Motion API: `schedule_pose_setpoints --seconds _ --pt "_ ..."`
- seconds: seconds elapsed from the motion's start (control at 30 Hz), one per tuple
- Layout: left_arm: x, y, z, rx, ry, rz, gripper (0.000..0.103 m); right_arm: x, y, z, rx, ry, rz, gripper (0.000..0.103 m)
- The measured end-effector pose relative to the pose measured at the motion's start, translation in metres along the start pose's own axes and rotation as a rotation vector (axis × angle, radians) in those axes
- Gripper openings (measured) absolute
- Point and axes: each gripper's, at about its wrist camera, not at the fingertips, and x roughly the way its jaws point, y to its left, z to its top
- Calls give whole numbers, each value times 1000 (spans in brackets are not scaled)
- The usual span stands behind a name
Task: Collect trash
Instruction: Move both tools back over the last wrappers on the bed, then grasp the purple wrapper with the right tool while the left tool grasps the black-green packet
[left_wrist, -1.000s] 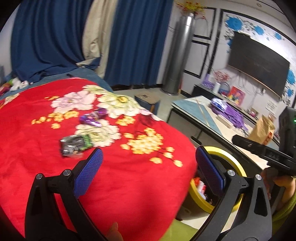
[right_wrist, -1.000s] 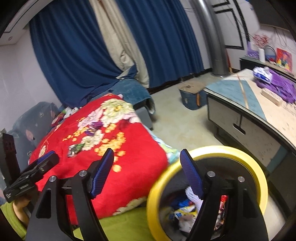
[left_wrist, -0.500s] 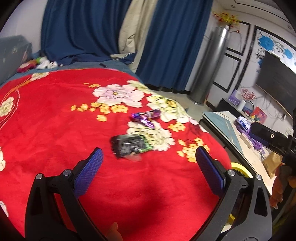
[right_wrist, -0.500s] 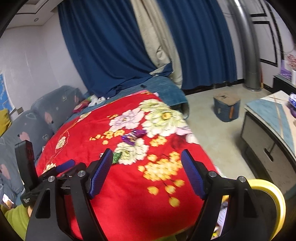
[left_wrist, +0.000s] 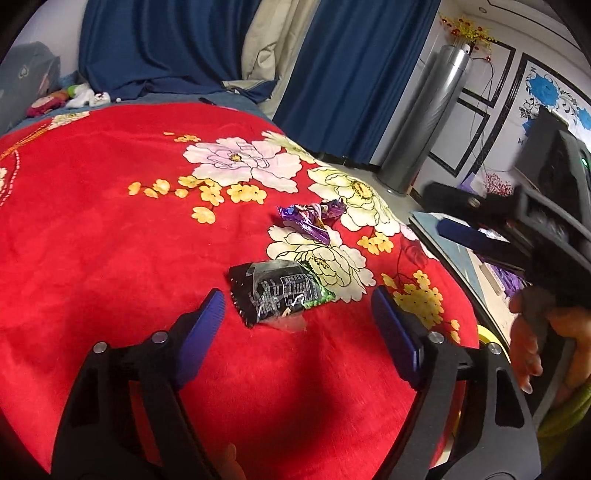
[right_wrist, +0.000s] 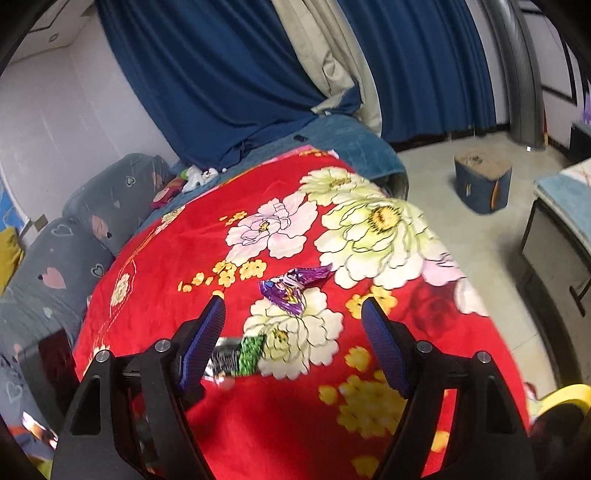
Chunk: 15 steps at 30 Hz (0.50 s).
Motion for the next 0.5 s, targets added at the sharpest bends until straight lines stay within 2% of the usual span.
schedule_pose_setpoints --seconds 0.3,0.5 --pt "30 1 1 -21 71 5 71 63 -5 22 110 72 -32 72" --pt "39 7 1 -49 98 3 68 106 -16 25 211 150 -45 58"
